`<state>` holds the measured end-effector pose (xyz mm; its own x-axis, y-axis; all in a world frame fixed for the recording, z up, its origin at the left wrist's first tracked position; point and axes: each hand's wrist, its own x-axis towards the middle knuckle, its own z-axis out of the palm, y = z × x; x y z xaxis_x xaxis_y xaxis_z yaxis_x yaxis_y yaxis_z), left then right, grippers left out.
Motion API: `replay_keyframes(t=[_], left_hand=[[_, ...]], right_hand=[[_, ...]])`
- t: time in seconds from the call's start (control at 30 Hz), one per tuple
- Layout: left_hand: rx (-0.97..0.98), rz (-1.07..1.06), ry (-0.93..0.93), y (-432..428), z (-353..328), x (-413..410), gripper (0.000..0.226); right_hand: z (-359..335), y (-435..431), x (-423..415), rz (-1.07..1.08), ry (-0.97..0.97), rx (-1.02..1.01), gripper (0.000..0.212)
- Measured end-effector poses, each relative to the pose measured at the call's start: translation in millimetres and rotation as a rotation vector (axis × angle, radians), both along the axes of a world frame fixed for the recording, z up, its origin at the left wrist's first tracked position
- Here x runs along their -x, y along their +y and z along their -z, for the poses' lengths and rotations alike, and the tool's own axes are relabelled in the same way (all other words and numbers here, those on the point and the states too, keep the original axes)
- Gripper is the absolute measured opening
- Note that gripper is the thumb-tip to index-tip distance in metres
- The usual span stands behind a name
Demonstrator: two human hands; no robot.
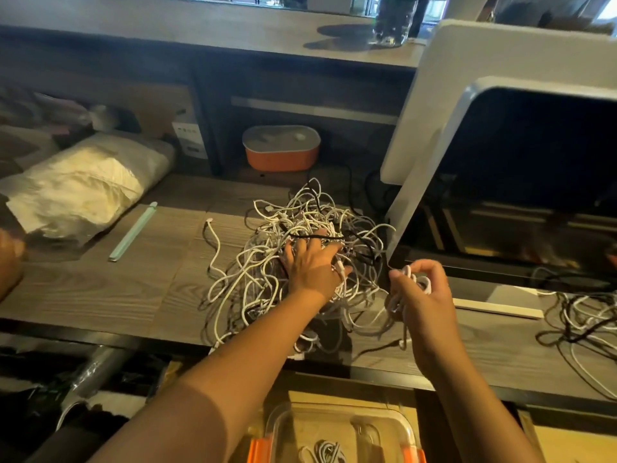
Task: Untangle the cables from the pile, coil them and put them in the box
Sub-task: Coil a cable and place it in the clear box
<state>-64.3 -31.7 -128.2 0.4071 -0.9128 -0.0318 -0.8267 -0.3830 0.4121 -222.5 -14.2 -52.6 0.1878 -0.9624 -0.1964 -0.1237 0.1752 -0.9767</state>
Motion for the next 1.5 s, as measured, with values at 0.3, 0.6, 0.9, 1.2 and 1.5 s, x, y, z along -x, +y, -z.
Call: replay_keyframes(t=[0.3,0.6,0.9,1.2,1.5], left_hand=[[-0.021,0.072,0.179,20.2,-30.1,4.5,0.056],[-0.250,0.377,0.059,55.6,-60.0,-5.8,0.078],[-0.067,0.238,0.247,81.1,-46.2,9.7,0.072],[-0.064,0.248,0.124,75.7,-21.4,21.7,0.033],[0.151,0.256,0.192,79.4,-41.6,31.3,0.027]], right_hand=[[31.9,2.3,21.8,-0.360,0.376,0.186,0.011],[30.2,9.4,37.6,-0.384,0.302,0.455,0.021],[24.0,23.6,37.3,-0.494,0.127,0.608,0.013],[-2.2,33.6,45.2,-0.507,-0.136,0.457,0.025],[29.6,24.5,87.0,-0.350,0.668,0.415,0.045]])
